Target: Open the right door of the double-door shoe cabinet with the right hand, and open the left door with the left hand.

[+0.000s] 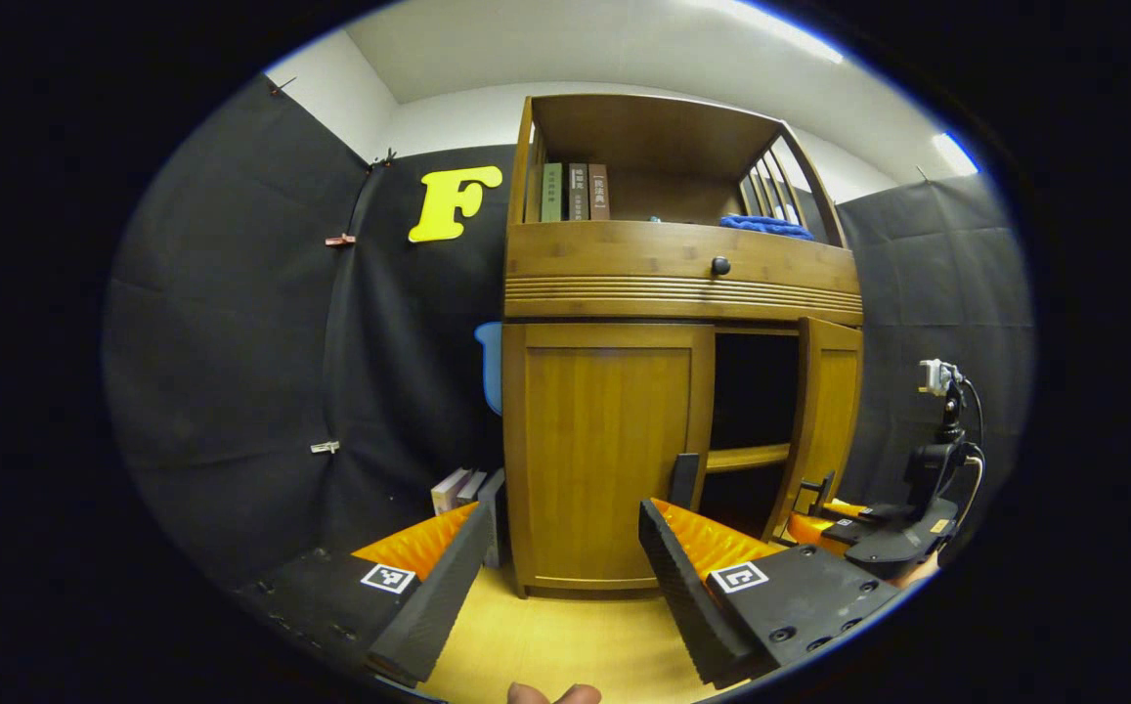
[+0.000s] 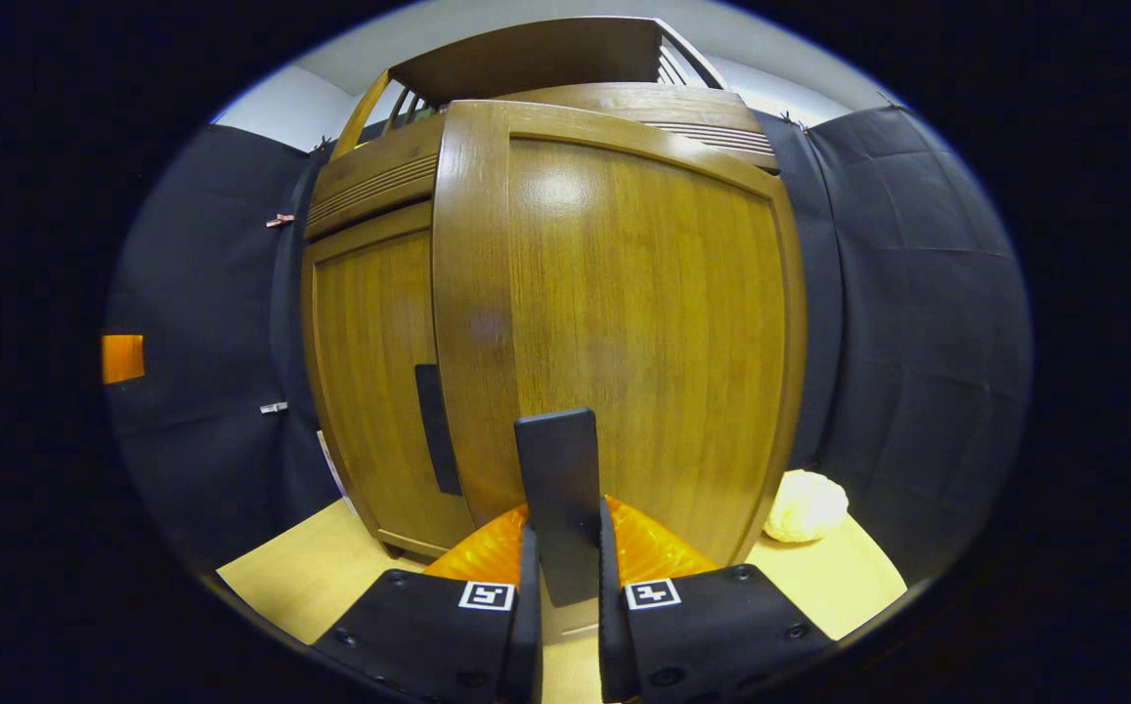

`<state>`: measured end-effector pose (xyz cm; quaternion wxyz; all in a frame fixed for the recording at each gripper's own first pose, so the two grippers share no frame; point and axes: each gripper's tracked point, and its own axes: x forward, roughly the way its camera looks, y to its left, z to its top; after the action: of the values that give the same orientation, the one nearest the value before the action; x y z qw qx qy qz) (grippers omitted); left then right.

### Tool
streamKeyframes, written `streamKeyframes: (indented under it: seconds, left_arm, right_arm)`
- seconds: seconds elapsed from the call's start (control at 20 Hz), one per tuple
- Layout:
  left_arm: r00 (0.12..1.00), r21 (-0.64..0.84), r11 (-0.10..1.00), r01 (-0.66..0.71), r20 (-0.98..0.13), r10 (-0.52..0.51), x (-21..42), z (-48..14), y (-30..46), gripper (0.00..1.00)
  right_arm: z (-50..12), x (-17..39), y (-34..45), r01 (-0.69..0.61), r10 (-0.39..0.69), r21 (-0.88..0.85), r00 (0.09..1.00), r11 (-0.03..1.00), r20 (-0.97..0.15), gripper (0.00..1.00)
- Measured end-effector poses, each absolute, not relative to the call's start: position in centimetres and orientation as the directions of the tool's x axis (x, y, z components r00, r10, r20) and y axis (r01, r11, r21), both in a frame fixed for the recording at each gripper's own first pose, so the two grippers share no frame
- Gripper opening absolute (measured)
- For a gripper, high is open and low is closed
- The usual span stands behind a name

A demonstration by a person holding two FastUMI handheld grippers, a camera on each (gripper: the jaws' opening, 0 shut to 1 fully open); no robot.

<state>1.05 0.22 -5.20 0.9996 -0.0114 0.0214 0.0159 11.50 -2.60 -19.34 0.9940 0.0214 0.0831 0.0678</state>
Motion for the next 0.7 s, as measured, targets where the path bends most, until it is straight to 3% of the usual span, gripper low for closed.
streamKeyframes:
  seconds: [0.7]
  left_arm:
    - [0.999,-0.002,1.0,0.003,-0.045,-0.003,3.3,-4.8,-7.4,0.96]
  right_arm:
    - [-19.0,5.3,-9.7,-0.105,0.111,0.037,0.97,0.994,-0.216,0.26]
